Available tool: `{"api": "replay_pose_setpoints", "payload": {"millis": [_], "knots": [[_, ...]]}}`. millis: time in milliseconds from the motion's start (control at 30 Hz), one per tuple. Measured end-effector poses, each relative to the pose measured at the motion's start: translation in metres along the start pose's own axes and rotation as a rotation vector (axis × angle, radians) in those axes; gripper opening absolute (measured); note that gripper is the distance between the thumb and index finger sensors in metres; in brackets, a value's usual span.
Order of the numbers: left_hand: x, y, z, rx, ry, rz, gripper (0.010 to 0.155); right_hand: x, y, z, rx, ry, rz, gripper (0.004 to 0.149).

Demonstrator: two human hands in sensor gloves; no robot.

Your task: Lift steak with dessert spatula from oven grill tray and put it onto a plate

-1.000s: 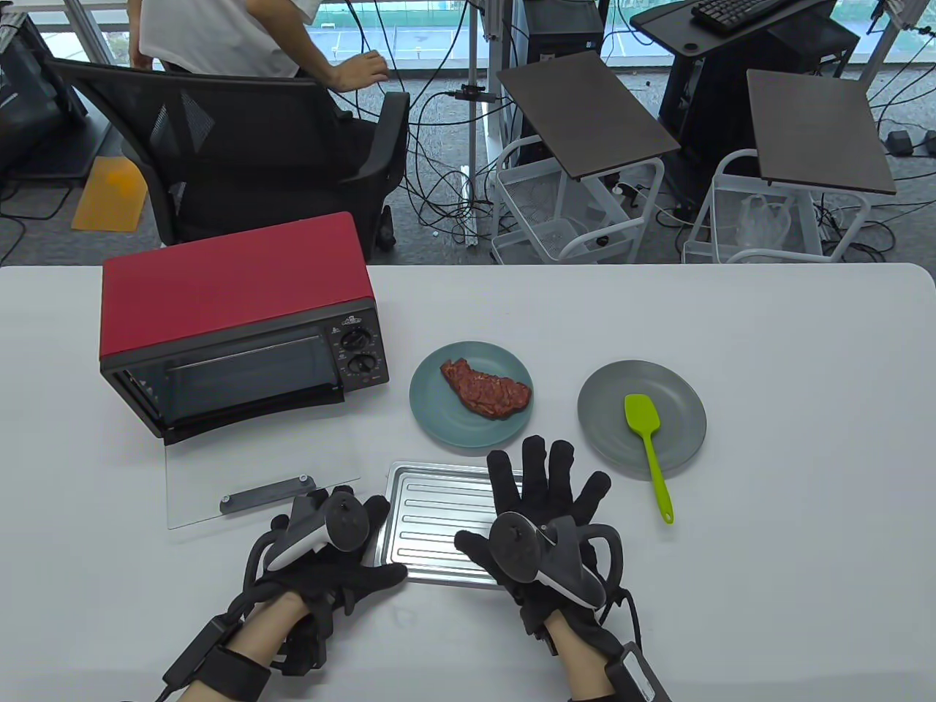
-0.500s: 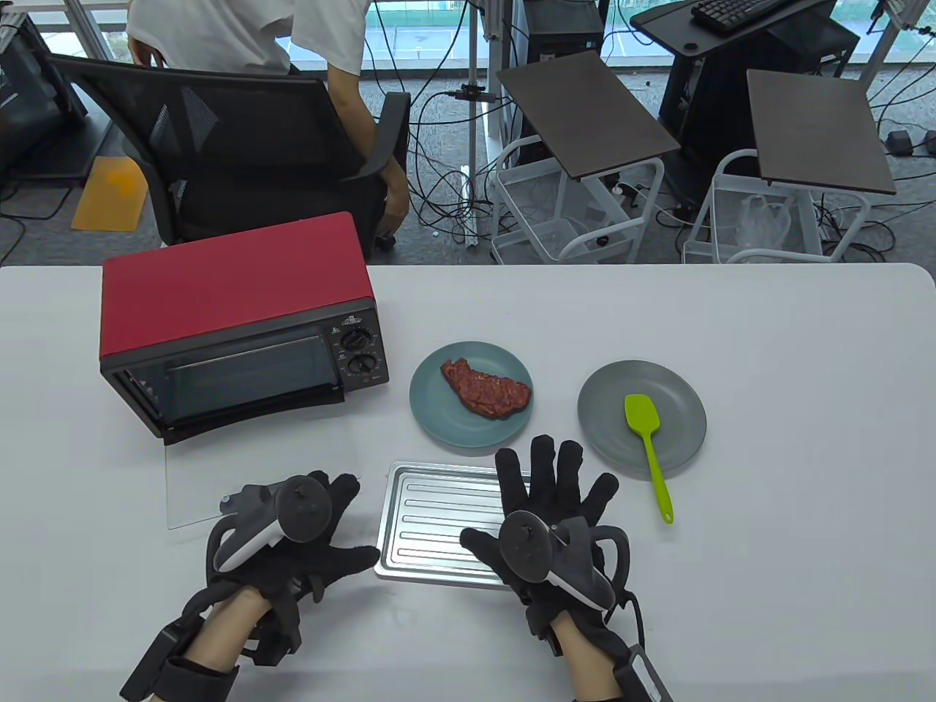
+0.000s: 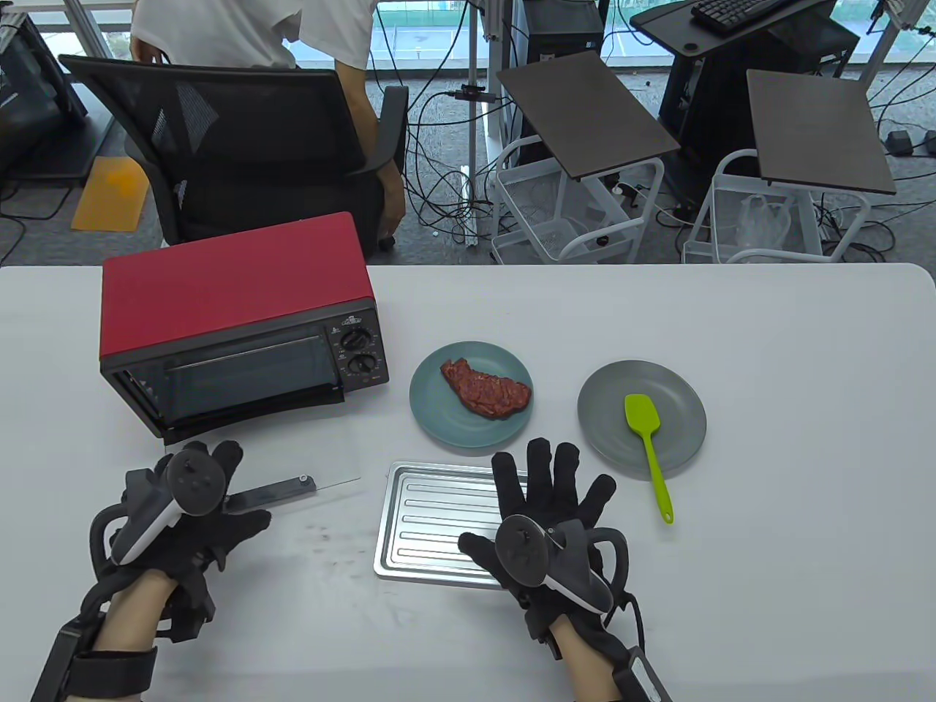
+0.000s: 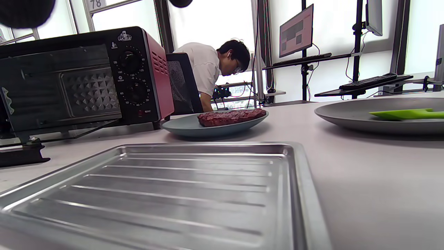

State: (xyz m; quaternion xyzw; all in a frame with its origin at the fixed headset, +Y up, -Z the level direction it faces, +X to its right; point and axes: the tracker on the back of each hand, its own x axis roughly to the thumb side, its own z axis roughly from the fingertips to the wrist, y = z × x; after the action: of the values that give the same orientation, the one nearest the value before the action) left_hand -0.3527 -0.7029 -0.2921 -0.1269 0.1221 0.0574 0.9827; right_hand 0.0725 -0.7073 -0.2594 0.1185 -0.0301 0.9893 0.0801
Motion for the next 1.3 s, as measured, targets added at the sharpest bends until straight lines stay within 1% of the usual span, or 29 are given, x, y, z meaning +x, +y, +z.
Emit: {"api": "replay_pose_setpoints", "payload": {"millis": [133,333,500,633,767,1133,1300], "knots": [[-0.022,-0.007,-0.014,-0.003,0.05,0.015,0.097,0.0,0.0,0.0,0.005,0.002,-0.004,0.1],[-0.037,-0.026,-0.028,-0.035,0.076,-0.034,0.096,0.004,0.004,-0.002,0.028,-0.002,0.018,0.1],[-0.039,-0.038,-0.037,-0.041,0.077,-0.057,0.094,0.003,0.007,-0.003,0.04,0.01,0.028,0.099],[-0.04,-0.044,-0.041,-0.053,0.072,-0.056,0.093,0.0,0.008,-0.005,0.049,0.022,0.032,0.099],[-0.04,-0.049,-0.043,-0.048,0.072,-0.062,0.09,-0.001,0.008,-0.006,0.056,0.029,0.03,0.099],[-0.036,-0.053,-0.044,-0.043,0.068,-0.092,0.086,-0.001,0.009,-0.006,0.066,0.029,0.021,0.098],[-0.037,-0.056,-0.044,-0.041,0.068,-0.064,0.084,0.0,0.01,-0.006,0.071,0.026,0.036,0.098]]}}
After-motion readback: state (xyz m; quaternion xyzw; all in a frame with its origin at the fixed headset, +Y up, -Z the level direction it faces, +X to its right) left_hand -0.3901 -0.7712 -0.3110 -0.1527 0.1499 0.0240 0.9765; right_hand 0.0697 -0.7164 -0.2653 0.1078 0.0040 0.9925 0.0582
